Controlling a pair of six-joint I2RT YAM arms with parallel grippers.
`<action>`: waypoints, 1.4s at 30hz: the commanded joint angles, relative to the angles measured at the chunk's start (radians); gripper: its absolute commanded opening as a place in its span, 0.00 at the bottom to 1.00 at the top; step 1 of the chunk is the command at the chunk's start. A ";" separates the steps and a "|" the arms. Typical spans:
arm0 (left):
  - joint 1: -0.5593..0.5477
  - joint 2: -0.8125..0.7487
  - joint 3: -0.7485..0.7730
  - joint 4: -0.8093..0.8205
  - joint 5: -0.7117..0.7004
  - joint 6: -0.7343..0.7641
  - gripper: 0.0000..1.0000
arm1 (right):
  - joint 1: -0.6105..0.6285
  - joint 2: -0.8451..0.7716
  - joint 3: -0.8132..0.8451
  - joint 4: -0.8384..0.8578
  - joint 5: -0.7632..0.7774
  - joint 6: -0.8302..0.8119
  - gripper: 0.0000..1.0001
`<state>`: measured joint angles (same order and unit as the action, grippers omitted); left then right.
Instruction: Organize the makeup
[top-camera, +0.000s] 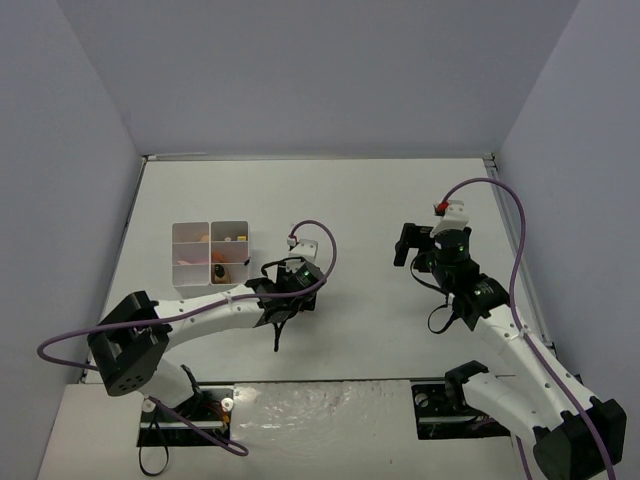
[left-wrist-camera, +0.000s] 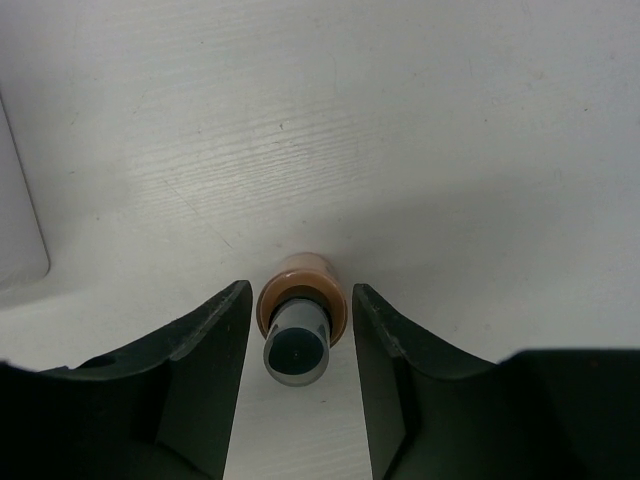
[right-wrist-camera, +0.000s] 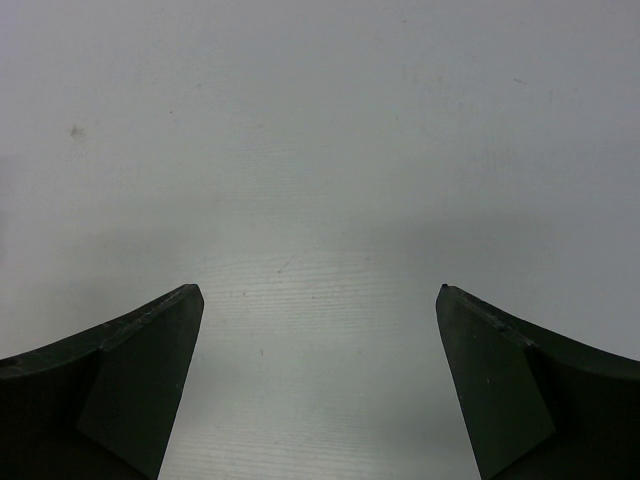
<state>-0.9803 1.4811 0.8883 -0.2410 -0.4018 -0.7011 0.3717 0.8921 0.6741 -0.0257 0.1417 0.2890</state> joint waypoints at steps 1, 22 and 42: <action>-0.010 -0.010 0.042 0.011 -0.013 -0.024 0.37 | -0.010 0.000 -0.002 0.064 0.003 0.009 1.00; 0.024 -0.281 0.147 -0.238 -0.230 0.050 0.00 | -0.011 0.002 -0.001 0.071 -0.009 0.004 1.00; 0.416 -0.385 0.023 -0.136 -0.062 0.191 0.00 | -0.013 -0.004 -0.004 0.076 -0.013 -0.002 1.00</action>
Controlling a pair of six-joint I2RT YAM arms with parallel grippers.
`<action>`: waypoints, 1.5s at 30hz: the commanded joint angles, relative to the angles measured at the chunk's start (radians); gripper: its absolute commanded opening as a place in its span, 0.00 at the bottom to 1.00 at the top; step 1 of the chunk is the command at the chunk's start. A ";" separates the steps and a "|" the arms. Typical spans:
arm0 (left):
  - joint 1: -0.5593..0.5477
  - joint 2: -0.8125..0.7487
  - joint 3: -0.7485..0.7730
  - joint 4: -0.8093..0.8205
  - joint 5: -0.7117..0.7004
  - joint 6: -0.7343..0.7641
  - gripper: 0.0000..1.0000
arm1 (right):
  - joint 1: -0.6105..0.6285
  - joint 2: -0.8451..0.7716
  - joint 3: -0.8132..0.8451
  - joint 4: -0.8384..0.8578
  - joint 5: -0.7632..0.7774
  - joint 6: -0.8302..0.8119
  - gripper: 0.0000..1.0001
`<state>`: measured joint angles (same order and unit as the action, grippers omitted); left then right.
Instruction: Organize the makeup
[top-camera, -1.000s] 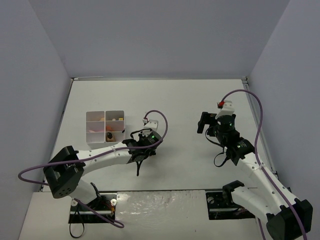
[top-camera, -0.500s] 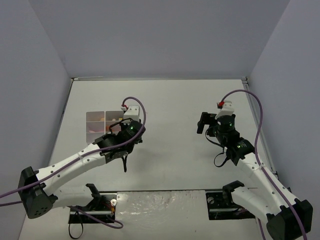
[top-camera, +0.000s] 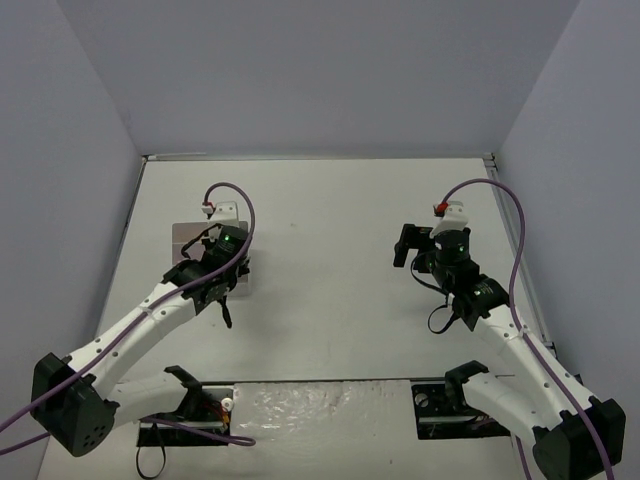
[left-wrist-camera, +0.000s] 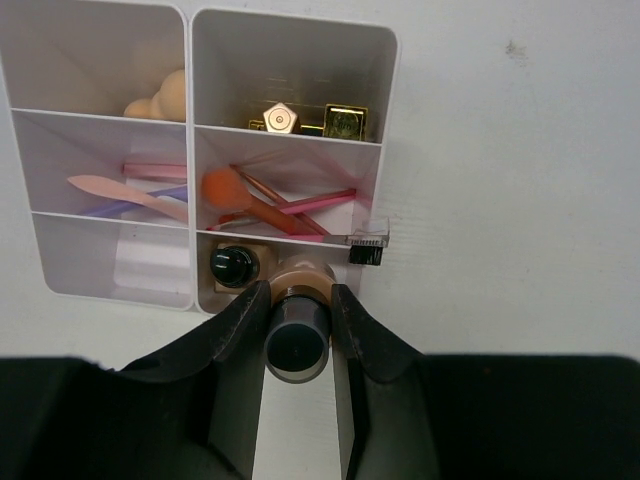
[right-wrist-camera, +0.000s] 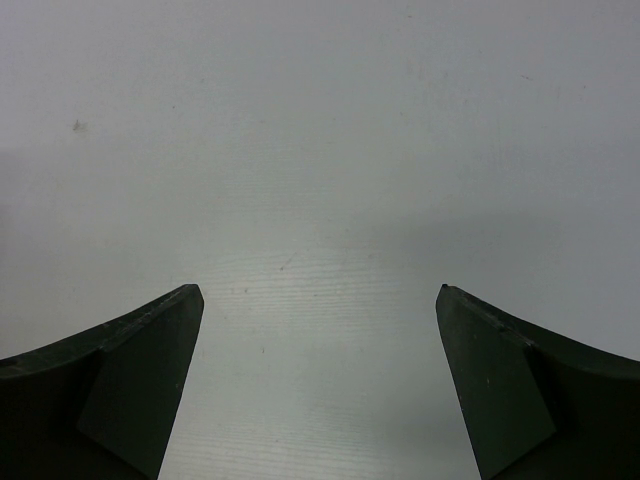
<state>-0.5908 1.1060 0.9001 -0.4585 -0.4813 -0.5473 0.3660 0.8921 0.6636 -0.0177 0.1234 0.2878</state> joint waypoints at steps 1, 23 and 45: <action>0.030 -0.008 0.004 0.093 0.023 0.045 0.00 | -0.007 -0.004 0.007 0.068 0.005 -0.001 1.00; 0.079 0.077 -0.144 0.294 0.082 0.070 0.00 | -0.007 -0.001 -0.009 0.068 0.002 -0.004 1.00; 0.082 0.002 -0.120 0.221 0.079 0.058 0.64 | -0.007 -0.011 -0.003 0.068 -0.021 -0.021 1.00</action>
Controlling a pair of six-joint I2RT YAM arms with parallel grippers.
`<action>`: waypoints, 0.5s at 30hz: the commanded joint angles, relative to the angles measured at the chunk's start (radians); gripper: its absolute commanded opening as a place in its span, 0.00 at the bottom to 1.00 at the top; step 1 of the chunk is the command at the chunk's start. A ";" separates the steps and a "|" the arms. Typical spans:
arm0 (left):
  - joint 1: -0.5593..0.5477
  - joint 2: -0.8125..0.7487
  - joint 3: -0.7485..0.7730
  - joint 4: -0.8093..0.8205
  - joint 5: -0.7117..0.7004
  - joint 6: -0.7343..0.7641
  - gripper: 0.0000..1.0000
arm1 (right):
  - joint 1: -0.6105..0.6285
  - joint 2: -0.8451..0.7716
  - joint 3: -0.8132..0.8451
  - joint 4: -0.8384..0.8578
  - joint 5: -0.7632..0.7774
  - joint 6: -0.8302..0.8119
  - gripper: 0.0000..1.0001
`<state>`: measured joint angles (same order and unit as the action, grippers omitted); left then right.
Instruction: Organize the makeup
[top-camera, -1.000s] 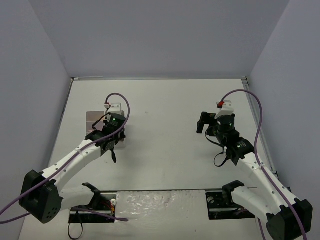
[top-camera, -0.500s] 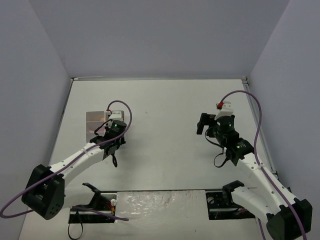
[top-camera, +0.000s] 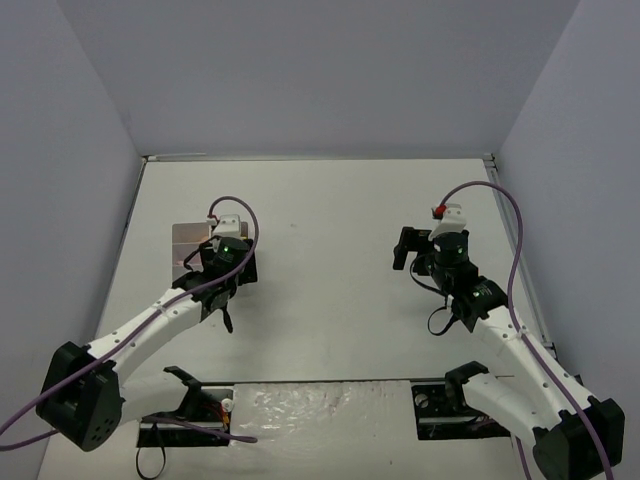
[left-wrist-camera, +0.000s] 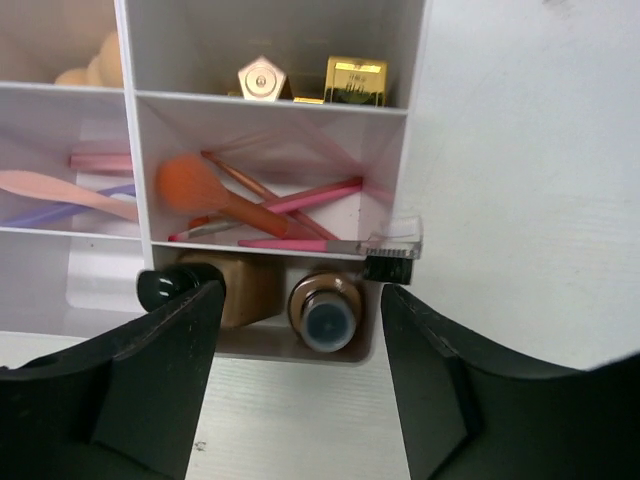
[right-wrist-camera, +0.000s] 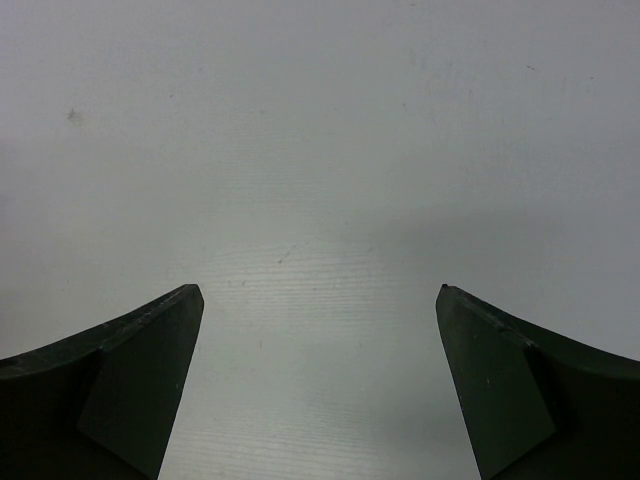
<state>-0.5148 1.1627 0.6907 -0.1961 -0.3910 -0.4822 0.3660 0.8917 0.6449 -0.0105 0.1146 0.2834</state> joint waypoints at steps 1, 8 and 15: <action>0.006 -0.077 0.107 -0.069 -0.017 -0.006 0.67 | -0.007 -0.011 0.020 0.061 -0.017 -0.021 1.00; 0.006 -0.230 0.244 -0.219 -0.056 0.065 0.84 | -0.007 -0.019 0.094 0.051 -0.012 -0.052 1.00; 0.007 -0.371 0.445 -0.413 -0.162 0.167 0.92 | -0.007 -0.035 0.256 -0.005 0.055 -0.122 1.00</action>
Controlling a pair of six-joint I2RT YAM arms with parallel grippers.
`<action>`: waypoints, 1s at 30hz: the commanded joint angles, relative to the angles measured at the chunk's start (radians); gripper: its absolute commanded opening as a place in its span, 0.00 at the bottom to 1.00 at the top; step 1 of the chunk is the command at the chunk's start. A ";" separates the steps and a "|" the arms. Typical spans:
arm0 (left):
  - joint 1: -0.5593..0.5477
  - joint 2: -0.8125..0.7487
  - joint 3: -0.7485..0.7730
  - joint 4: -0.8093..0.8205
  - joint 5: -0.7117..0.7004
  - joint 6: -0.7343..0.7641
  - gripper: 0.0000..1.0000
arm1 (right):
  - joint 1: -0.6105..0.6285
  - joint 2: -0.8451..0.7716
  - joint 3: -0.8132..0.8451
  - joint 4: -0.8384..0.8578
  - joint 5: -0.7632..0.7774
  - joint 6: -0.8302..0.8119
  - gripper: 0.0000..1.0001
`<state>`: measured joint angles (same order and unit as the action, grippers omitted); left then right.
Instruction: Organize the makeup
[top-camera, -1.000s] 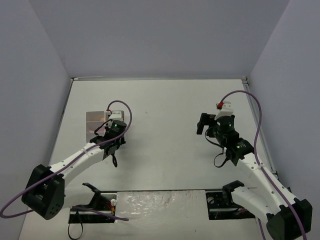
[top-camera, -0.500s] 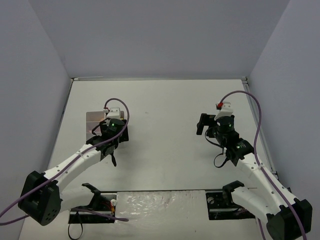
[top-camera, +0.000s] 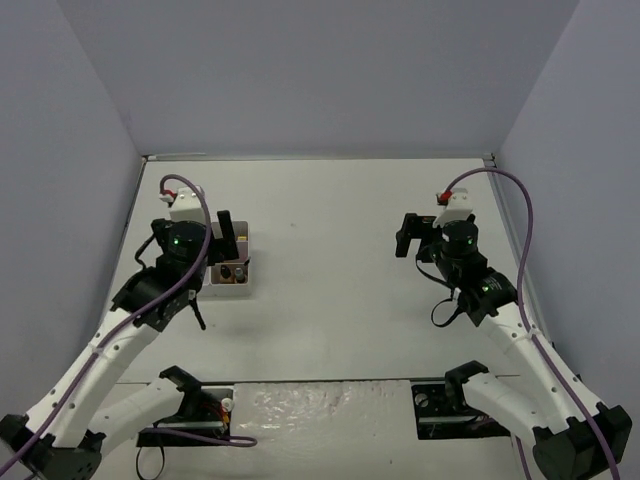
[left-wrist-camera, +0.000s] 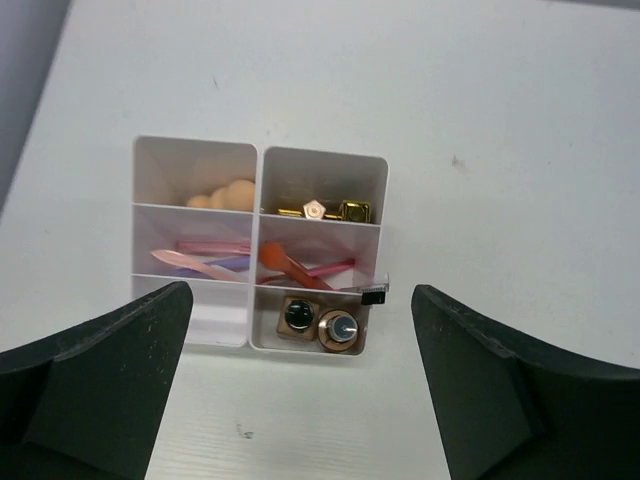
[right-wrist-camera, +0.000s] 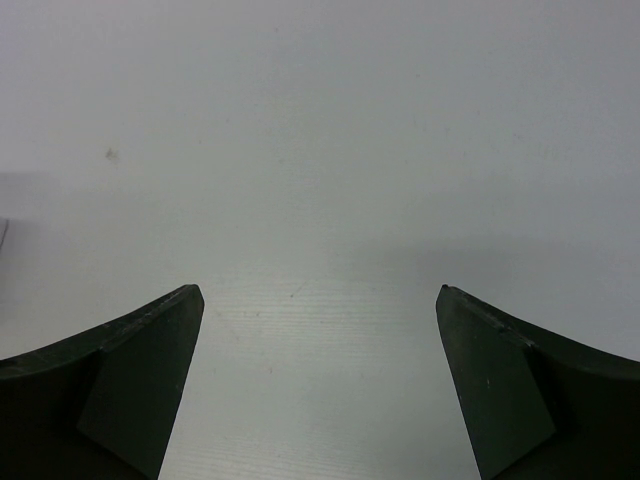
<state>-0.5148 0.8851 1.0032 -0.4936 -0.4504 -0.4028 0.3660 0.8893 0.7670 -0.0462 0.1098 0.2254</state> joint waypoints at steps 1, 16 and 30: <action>0.007 -0.115 0.153 -0.142 -0.121 0.104 0.93 | -0.007 -0.037 0.154 0.011 0.071 -0.079 1.00; 0.007 -0.462 0.217 -0.301 -0.317 0.239 0.97 | -0.007 -0.178 0.281 -0.003 0.187 -0.344 1.00; 0.002 -0.581 0.207 -0.427 -0.393 0.204 0.97 | -0.007 -0.195 0.253 0.070 0.160 -0.311 1.00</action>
<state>-0.5148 0.3056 1.2127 -0.9056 -0.7962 -0.1942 0.3660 0.6857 1.0170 -0.0956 0.2467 -0.0856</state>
